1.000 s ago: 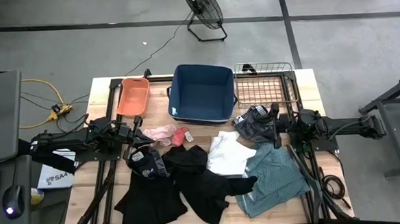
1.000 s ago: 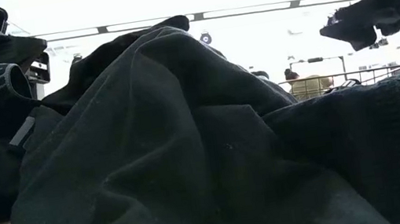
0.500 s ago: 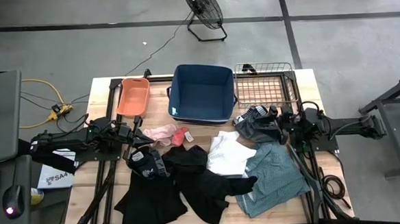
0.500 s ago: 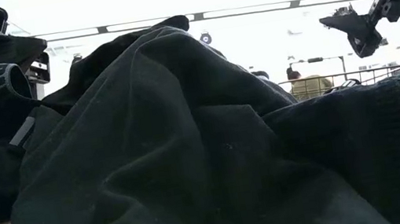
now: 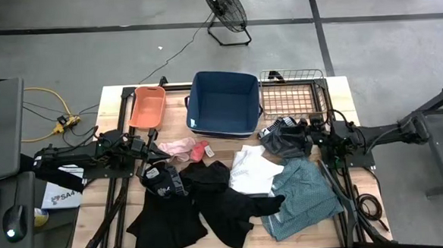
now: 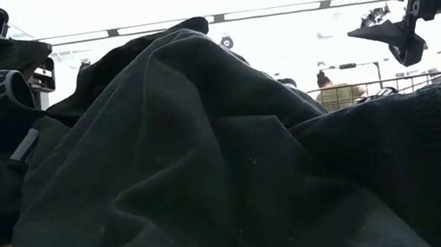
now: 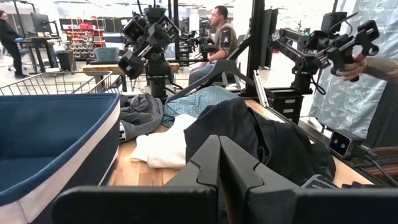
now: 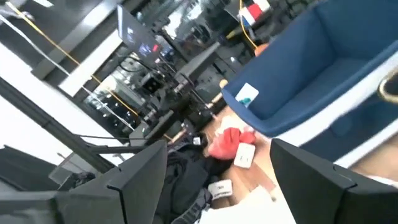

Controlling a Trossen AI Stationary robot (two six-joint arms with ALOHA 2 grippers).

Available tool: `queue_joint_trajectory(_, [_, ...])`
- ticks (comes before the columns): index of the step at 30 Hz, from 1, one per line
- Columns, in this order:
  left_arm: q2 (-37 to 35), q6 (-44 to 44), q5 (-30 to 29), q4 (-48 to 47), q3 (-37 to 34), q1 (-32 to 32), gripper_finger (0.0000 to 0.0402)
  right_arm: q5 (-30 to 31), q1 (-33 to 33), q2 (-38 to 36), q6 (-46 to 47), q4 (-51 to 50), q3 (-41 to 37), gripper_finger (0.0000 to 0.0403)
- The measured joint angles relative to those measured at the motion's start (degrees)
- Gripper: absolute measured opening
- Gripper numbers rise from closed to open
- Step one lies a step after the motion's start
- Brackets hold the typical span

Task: Pick & Place Cloths
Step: Put the gray boxer into the gold wire basket

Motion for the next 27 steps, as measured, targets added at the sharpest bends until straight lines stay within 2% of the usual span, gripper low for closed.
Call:
queue_joint_trajectory(8, [0.0,0.0,0.0,0.0,0.0,0.0,0.0001,3.0,6.0,11.4,2.5,-4.4,9.6,0.0278])
queue_joint_trajectory(15, [0.0,0.0,0.0,0.0,0.0,0.0,0.0001,7.2,10.7,24.3,3.9,-19.4,23.3,0.0278])
queue_joint_trajectory(19, [0.0,0.0,0.0,0.0,0.0,0.0,0.0001,9.0,12.0,31.0,12.3,-32.1,30.9,0.0278])
queue_joint_trajectory(23, [0.0,0.0,0.0,0.0,0.0,0.0,0.0001,8.4,12.7,36.9,21.8,-44.2,36.6,0.0278])
queue_joint_trajectory(27, [0.0,0.0,0.0,0.0,0.0,0.0,0.0001,2.4,12.6,41.7,30.6,-51.9,38.7,0.0278])
